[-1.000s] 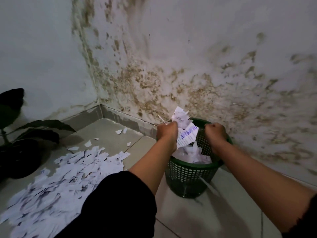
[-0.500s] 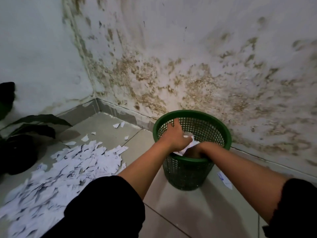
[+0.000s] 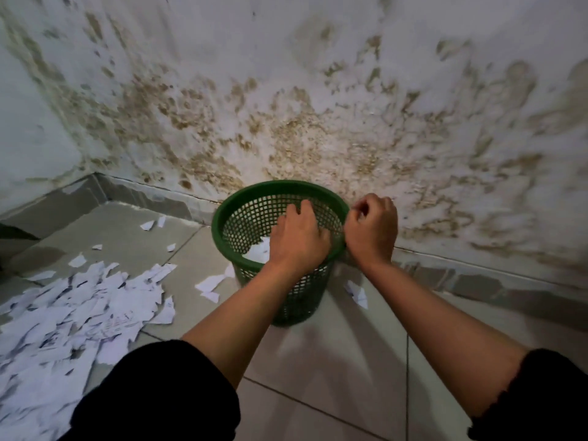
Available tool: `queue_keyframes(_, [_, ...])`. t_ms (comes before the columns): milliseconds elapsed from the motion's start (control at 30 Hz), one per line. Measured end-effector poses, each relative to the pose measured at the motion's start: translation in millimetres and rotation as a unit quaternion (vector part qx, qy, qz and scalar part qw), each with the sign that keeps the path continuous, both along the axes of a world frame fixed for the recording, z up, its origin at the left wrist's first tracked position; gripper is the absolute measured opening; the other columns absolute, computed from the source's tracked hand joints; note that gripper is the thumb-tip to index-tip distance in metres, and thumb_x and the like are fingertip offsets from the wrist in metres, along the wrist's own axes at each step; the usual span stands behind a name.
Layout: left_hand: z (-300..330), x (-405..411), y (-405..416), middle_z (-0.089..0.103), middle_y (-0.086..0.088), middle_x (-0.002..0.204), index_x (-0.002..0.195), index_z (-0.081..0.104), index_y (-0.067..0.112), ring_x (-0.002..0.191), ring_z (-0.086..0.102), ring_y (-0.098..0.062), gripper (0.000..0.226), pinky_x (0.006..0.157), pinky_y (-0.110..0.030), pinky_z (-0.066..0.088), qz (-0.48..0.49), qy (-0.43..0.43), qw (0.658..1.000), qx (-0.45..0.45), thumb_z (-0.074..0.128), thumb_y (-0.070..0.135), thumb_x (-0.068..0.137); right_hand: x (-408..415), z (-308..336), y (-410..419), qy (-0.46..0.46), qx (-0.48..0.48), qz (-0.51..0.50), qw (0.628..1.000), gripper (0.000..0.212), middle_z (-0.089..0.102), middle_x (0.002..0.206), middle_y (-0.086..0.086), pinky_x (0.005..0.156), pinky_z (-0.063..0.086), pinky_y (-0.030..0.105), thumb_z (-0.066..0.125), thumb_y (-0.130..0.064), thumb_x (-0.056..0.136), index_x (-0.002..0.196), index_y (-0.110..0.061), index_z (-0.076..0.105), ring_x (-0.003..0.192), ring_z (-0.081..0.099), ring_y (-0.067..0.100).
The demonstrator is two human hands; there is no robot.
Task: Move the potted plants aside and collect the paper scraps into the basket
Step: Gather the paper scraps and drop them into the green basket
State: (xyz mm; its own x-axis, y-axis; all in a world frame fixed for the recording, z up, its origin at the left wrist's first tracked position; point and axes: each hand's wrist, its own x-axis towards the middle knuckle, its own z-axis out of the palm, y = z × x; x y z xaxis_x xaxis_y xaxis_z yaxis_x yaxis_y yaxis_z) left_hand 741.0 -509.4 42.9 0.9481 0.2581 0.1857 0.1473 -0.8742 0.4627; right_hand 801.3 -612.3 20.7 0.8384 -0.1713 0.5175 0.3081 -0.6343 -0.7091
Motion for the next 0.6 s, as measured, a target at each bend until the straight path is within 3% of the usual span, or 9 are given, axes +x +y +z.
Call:
queue_keyframes(67, [-4.8, -1.9, -11.3, 0.056, -0.017, 0.120, 0.122, 0.047, 0.008, 0.110, 0.054, -0.035, 0.042, 0.091, -0.044, 0.044, 0.015, -0.015, 0.998, 0.059, 0.039, 0.039, 0.094, 2.5, -27.1, -16.1, 0.068, 0.051, -0.070, 0.994, 0.008, 0.054, 0.102, 0.017, 0.073, 0.035, 0.032, 0.053, -0.007, 0.083, 0.090, -0.010, 0.055, 0.095, 0.052, 0.033])
queue_keyframes(167, [-7.7, -2.7, -14.1, 0.066, -0.015, 0.094, 0.096, 0.059, 0.009, 0.085, 0.062, -0.032, 0.043, 0.073, -0.036, 0.048, 0.021, -0.030, 0.996, 0.085, 0.034, 0.045, 0.096, 6.8, -83.5, -36.0, 0.257, -0.063, 0.006, 0.964, 0.024, 0.055, 0.116, 0.019, 0.079, 0.040, 0.032, 0.054, -0.010, 0.085, 0.109, -0.006, 0.052, 0.106, 0.055, 0.034])
queue_keyframes(267, [-10.5, -2.1, -11.3, 0.066, -0.012, 0.087, 0.089, 0.060, 0.010, 0.080, 0.062, -0.031, 0.044, 0.074, -0.039, 0.054, 0.020, -0.005, 0.998, 0.062, 0.036, 0.047, 0.094, 2.8, -128.4, -46.5, 0.411, -0.218, 0.177, 0.867, 0.064, 0.030, 0.151, 0.017, 0.106, 0.035, 0.035, 0.054, -0.032, 0.084, 0.143, -0.016, 0.035, 0.136, 0.036, 0.029])
queue_keyframes(333, [-12.0, -0.3, -11.8, 0.064, -0.011, 0.085, 0.088, 0.060, 0.010, 0.078, 0.061, -0.030, 0.043, 0.073, -0.037, 0.053, 0.024, -0.002, 0.997, 0.068, 0.038, 0.046, 0.093, 2.8, -147.9, -49.6, 0.454, -0.288, 0.204, 0.818, 0.065, 0.003, 0.160, 0.011, 0.116, 0.019, 0.048, 0.046, -0.037, 0.091, 0.150, -0.032, 0.019, 0.147, 0.012, 0.026])
queue_keyframes(367, [-12.3, 0.5, -12.2, 0.063, -0.011, 0.084, 0.087, 0.060, 0.011, 0.076, 0.059, -0.030, 0.042, 0.072, -0.036, 0.051, 0.027, 0.001, 0.997, 0.070, 0.038, 0.046, 0.093, 2.3, -153.8, -49.9, 0.460, -0.315, 0.203, 0.805, 0.061, 0.000, 0.161, 0.010, 0.115, 0.014, 0.053, 0.042, -0.037, 0.094, 0.150, -0.037, 0.018, 0.148, 0.009, 0.026])
queue_keyframes(433, [-11.5, 1.6, -12.4, 0.062, -0.010, 0.083, 0.086, 0.059, 0.011, 0.075, 0.058, -0.029, 0.041, 0.071, -0.037, 0.050, 0.026, 0.010, 0.997, 0.066, 0.038, 0.045, 0.093, -2.4, -160.8, -48.5, 0.413, -0.377, 0.170, 0.811, 0.048, 0.022, 0.155, 0.012, 0.110, 0.018, 0.057, 0.039, -0.033, 0.096, 0.144, -0.033, 0.032, 0.140, 0.027, 0.029])
queue_keyframes(500, [-11.4, 1.9, -11.7, 0.062, -0.010, 0.083, 0.086, 0.060, 0.010, 0.077, 0.060, -0.030, 0.042, 0.074, -0.039, 0.053, 0.025, 0.018, 0.998, 0.056, 0.038, 0.046, 0.092, -6.5, -163.7, -46.8, 0.300, -0.440, 0.131, 0.836, 0.032, 0.052, 0.128, 0.009, 0.096, 0.033, 0.044, 0.040, -0.022, 0.095, 0.125, -0.024, 0.050, 0.117, 0.051, 0.028])
queue_keyframes(600, [-11.6, 2.7, -11.3, 0.064, -0.011, 0.083, 0.085, 0.061, 0.011, 0.077, 0.062, -0.030, 0.043, 0.075, -0.041, 0.055, 0.025, 0.022, 0.999, 0.042, 0.038, 0.047, 0.091, -6.5, -161.3, -48.5, 0.226, -0.457, 0.139, 0.849, 0.020, 0.065, 0.104, 0.009, 0.077, 0.036, 0.033, 0.044, -0.011, 0.090, 0.103, -0.016, 0.058, 0.099, 0.061, 0.028])
